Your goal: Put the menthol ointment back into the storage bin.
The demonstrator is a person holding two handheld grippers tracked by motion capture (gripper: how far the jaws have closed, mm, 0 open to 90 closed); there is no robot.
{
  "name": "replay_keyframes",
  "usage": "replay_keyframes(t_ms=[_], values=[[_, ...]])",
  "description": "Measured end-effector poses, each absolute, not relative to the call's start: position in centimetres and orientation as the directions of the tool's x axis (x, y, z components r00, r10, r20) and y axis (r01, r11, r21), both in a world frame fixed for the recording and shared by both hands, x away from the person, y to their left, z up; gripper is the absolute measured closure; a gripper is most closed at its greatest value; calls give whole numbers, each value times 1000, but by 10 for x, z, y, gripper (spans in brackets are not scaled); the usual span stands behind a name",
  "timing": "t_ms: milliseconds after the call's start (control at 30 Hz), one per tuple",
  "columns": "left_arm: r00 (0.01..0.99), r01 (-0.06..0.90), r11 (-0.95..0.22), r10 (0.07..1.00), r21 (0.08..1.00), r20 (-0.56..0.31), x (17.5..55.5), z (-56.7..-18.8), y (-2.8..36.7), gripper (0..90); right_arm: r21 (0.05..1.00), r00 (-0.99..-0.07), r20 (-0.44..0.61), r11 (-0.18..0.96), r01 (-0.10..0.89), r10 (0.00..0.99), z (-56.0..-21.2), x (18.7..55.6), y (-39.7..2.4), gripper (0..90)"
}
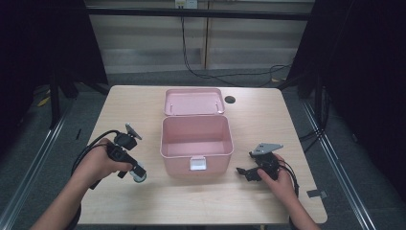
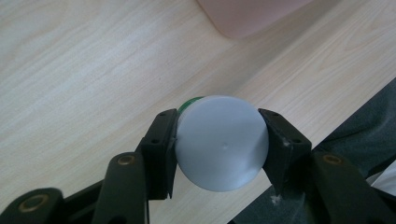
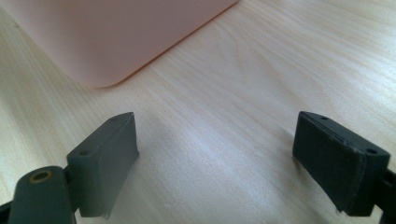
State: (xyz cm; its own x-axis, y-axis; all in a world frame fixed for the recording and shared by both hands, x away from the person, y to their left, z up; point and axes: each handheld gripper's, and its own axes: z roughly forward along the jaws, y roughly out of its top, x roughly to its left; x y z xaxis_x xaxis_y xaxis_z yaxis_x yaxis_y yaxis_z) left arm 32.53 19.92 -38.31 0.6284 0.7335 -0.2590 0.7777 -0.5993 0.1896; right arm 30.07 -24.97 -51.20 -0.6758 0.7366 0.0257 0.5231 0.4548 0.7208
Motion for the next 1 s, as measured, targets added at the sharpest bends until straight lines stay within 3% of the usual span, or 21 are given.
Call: replay_keyframes(t_ms=[1000], values=[[597, 802, -564, 764, 198, -245, 355, -336, 199, 503, 722, -673, 25, 452, 523, 739, -512, 301, -249, 133]])
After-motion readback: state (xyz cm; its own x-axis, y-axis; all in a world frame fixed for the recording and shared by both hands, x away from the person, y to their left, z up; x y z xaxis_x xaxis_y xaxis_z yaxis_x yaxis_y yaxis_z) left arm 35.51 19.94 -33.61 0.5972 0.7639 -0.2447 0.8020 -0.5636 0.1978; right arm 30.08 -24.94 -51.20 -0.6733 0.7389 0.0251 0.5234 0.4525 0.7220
